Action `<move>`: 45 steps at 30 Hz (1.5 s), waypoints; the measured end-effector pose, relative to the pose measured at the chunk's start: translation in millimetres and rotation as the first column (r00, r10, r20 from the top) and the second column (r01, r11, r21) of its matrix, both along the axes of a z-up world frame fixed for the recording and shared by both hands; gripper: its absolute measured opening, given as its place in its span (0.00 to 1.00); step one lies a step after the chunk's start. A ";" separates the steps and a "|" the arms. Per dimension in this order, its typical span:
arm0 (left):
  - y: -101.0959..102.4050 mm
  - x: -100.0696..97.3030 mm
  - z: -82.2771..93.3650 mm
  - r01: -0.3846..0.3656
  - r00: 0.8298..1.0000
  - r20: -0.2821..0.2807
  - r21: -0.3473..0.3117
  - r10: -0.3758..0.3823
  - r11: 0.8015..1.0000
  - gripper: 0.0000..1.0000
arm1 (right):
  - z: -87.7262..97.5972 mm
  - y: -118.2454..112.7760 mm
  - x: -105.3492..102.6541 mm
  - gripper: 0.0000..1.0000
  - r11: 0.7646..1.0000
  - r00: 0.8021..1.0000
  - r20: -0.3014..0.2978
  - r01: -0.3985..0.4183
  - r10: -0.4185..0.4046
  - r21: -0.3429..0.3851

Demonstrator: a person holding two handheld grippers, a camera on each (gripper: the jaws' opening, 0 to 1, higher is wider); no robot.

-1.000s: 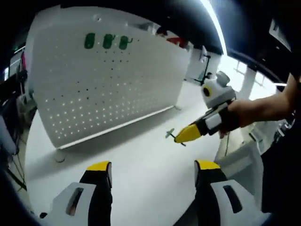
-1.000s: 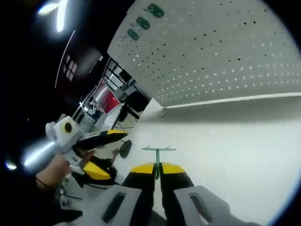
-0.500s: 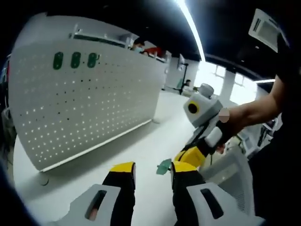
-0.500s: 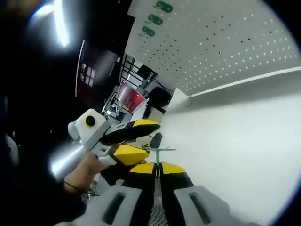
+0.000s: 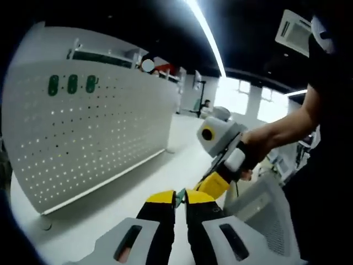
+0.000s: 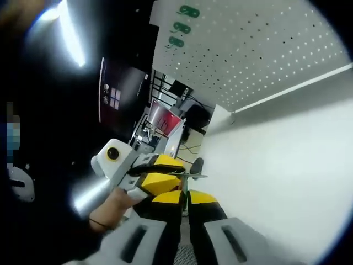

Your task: Insert the hook assembly into the mounting plate slot until the hook locks in place.

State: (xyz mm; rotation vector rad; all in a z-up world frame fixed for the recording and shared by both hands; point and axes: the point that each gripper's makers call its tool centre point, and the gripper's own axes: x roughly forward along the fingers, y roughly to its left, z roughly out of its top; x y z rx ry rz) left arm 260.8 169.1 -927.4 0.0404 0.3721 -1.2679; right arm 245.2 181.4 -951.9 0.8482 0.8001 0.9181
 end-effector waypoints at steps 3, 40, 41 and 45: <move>-0.7 -0.7 3.3 0.013 1.000 0.018 -0.009 -0.012 1.000 0.05 | 2.9 0.6 -1.2 0.00 1.000 1.000 -0.002 -0.014 0.014 0.011; 41.4 44.2 -22.8 -0.335 0.874 -0.321 0.144 0.364 0.931 0.01 | 24.8 8.1 15.8 0.12 0.785 0.776 0.583 0.198 0.241 -0.587; 41.3 42.2 -24.2 -0.332 0.872 -0.326 0.155 0.365 0.931 0.01 | 24.0 9.8 16.4 0.12 0.776 0.764 0.591 0.201 0.257 -0.598; 39.2 34.7 -27.7 -0.315 0.883 -0.303 0.185 0.358 0.931 0.01 | 21.8 15.1 19.7 0.09 0.757 0.744 0.605 0.213 0.284 -0.618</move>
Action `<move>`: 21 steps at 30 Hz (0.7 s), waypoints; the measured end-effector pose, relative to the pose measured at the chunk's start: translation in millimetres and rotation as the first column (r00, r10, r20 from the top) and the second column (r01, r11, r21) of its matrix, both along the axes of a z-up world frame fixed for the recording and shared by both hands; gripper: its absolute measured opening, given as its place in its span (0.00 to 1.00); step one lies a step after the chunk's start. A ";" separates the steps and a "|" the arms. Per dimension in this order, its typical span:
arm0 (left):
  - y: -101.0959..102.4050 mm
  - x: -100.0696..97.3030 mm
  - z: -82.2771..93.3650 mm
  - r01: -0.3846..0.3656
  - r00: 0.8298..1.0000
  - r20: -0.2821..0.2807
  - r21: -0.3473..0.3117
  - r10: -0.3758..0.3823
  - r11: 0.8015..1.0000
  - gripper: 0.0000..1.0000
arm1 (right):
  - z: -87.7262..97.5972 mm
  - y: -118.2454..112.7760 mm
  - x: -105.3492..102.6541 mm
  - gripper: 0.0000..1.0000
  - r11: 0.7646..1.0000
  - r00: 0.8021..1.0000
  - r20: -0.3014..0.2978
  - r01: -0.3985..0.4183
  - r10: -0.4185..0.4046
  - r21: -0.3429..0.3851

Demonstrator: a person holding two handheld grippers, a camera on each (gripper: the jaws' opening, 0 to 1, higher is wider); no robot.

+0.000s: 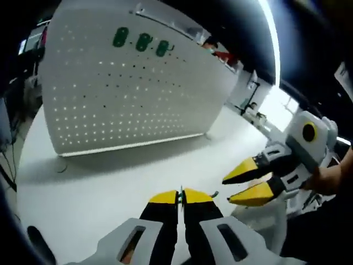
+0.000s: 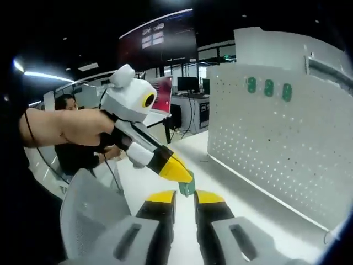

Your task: Insert the hook assembly into the mounting plate slot until the hook locks in place.

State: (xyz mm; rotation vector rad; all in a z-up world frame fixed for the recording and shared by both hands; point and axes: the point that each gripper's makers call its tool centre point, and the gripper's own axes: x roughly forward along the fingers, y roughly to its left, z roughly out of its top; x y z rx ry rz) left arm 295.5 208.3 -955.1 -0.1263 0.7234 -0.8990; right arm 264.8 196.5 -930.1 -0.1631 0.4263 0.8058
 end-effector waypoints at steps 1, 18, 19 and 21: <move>-1.7 -2.2 1.7 0.003 1.000 -0.009 -0.016 -0.003 1.000 0.01 | -0.9 1.6 0.1 0.09 1.000 1.000 0.002 -0.005 0.005 -0.005; -7.7 -16.0 10.0 -0.028 0.996 -0.088 -0.145 0.016 0.989 0.01 | -8.1 7.7 -0.6 0.05 0.998 0.998 0.031 -0.046 0.048 -0.050; -8.7 -16.9 11.0 -0.038 0.994 -0.109 -0.170 0.019 0.985 0.01 | -10.9 8.0 -1.4 0.05 0.997 0.998 0.028 -0.050 0.051 -0.061; -7.9 -17.8 10.3 -0.044 0.992 -0.123 -0.181 0.022 0.982 0.01 | -11.4 6.9 -1.3 0.04 0.997 0.998 0.033 -0.048 0.051 -0.065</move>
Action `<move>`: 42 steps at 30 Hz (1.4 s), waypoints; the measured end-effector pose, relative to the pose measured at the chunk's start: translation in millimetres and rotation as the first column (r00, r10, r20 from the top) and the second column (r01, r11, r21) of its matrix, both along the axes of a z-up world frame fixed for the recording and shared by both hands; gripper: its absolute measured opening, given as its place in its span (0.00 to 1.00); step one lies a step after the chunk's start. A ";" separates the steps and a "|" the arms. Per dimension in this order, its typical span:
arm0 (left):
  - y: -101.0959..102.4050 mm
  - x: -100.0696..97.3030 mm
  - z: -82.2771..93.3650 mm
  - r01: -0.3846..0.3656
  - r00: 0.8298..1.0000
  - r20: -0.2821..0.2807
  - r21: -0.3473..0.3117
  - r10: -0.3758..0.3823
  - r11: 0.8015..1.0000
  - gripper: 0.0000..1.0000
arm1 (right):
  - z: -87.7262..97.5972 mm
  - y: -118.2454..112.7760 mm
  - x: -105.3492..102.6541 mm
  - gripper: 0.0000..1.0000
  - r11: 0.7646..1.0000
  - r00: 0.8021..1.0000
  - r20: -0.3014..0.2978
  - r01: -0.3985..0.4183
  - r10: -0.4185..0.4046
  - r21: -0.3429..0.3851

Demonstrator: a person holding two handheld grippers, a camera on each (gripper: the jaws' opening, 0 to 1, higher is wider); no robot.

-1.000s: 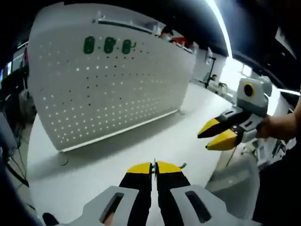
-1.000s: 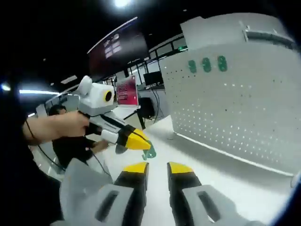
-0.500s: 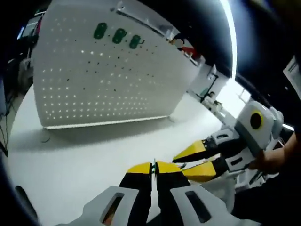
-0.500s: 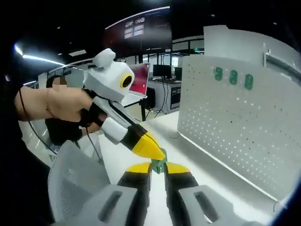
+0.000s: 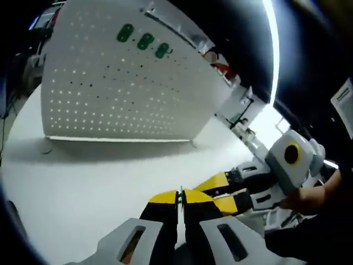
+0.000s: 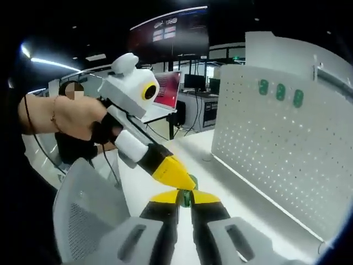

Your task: Insert the hook assembly into the mounting plate slot until the hook locks in place.

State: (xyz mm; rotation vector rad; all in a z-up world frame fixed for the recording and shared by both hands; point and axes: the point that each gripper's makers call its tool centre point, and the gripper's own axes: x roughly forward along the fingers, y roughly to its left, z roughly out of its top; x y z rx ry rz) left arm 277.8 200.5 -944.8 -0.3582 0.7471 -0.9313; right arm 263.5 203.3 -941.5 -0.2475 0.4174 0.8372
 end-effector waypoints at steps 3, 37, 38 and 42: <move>-0.7 -2.6 -1.4 0.006 1.000 -0.007 0.005 -0.006 1.000 0.01 | 1.4 -1.0 0.2 0.02 1.000 1.000 -0.002 0.003 -0.003 0.003; 0.3 -8.2 13.1 0.072 0.985 0.151 0.061 -0.081 0.995 0.04 | 7.6 1.8 -7.1 0.00 0.995 0.996 -0.067 0.060 -0.055 0.075; 0.1 -8.8 15.3 0.070 0.985 0.153 0.061 -0.078 0.996 0.04 | 10.2 1.9 -6.4 0.00 0.995 0.997 -0.058 0.061 -0.056 0.079; 3.3 -6.2 21.6 0.069 0.981 0.181 0.046 -0.076 0.997 0.04 | 17.5 4.4 -1.7 0.00 0.995 0.998 -0.045 0.053 -0.050 0.079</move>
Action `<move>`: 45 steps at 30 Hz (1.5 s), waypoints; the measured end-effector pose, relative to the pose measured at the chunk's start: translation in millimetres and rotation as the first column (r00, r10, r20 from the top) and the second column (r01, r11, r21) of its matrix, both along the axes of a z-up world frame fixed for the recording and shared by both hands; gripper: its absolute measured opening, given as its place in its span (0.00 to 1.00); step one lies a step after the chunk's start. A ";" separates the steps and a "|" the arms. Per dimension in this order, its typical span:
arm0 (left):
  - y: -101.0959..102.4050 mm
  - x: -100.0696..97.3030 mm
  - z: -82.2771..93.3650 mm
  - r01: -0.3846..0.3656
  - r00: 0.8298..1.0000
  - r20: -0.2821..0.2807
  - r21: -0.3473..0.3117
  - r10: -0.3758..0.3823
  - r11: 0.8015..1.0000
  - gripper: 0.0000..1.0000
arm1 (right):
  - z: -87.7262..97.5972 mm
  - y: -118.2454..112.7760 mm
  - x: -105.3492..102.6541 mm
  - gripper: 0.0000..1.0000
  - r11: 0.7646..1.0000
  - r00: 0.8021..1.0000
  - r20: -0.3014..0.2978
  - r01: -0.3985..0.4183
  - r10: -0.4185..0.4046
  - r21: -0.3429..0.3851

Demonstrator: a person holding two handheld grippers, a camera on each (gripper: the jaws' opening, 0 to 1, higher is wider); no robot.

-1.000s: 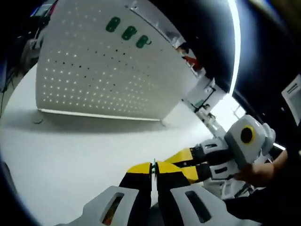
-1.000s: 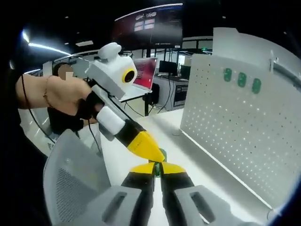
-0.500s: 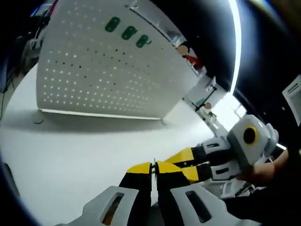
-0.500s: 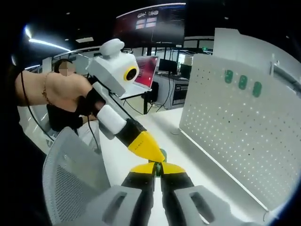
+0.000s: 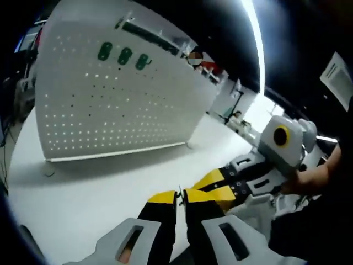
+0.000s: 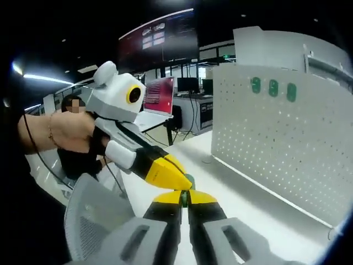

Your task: Insert the hook assembly into the mounting plate slot until the hook locks in place.

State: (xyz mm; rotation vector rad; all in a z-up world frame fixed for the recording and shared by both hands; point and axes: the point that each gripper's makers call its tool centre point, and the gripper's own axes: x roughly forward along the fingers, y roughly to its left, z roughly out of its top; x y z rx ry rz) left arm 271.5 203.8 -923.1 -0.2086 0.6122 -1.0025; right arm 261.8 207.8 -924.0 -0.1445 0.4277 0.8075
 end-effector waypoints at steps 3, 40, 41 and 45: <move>2.5 4.1 5.3 -0.013 0.999 0.035 -0.024 0.014 1.000 0.05 | 3.9 1.8 3.8 0.00 1.000 1.000 -0.005 0.005 -0.005 0.021; 33.0 16.0 34.9 -0.172 0.947 0.271 -0.030 0.173 0.985 1.00 | 62.8 -17.6 54.6 0.00 0.950 0.921 0.261 0.242 -0.288 0.196; 33.1 16.5 37.7 -0.183 0.943 0.274 -0.044 0.188 0.982 1.00 | 66.9 -20.4 58.2 0.00 0.939 0.905 0.280 0.266 -0.321 0.219; 32.1 14.9 43.6 -0.203 0.938 0.271 -0.072 0.215 0.977 1.00 | 73.1 -22.9 67.6 0.00 0.922 0.873 0.317 0.306 -0.371 0.236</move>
